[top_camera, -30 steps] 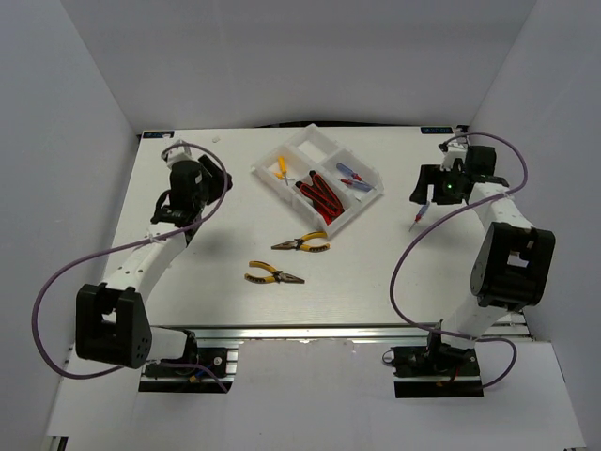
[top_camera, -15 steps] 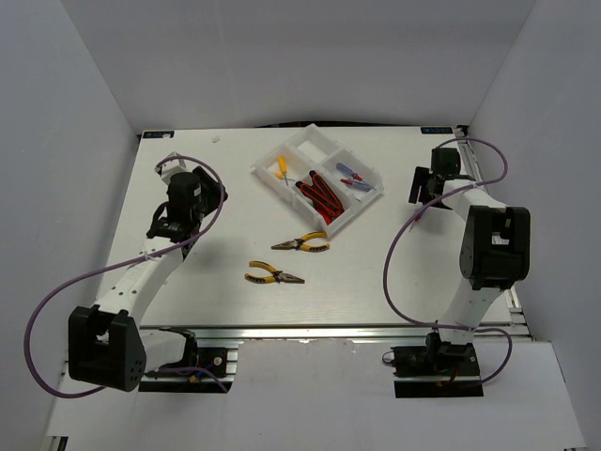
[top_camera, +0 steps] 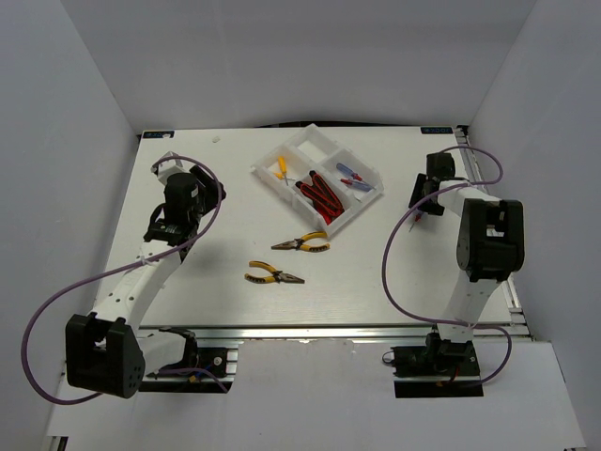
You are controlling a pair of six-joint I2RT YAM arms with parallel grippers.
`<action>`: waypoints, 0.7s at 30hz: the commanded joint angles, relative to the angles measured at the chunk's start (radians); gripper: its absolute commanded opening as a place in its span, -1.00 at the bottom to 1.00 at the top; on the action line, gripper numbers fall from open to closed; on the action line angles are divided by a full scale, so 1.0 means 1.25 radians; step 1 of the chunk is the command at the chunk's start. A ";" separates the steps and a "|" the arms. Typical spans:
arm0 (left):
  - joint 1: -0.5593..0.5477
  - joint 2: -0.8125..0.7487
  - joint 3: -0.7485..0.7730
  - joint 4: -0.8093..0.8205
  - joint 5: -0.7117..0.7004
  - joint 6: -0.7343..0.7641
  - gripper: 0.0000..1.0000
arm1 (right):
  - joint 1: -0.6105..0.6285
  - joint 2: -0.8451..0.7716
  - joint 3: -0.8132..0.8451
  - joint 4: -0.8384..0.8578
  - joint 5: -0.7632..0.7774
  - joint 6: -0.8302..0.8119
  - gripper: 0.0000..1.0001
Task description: Sort the tools into containers
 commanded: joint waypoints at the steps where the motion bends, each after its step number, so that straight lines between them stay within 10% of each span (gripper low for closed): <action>1: 0.004 -0.015 -0.009 0.001 -0.005 -0.005 0.33 | -0.001 0.006 0.014 -0.003 0.007 0.031 0.08; 21: 0.004 0.001 -0.013 0.003 -0.014 -0.005 0.29 | -0.010 0.018 -0.009 0.011 -0.090 0.074 -0.71</action>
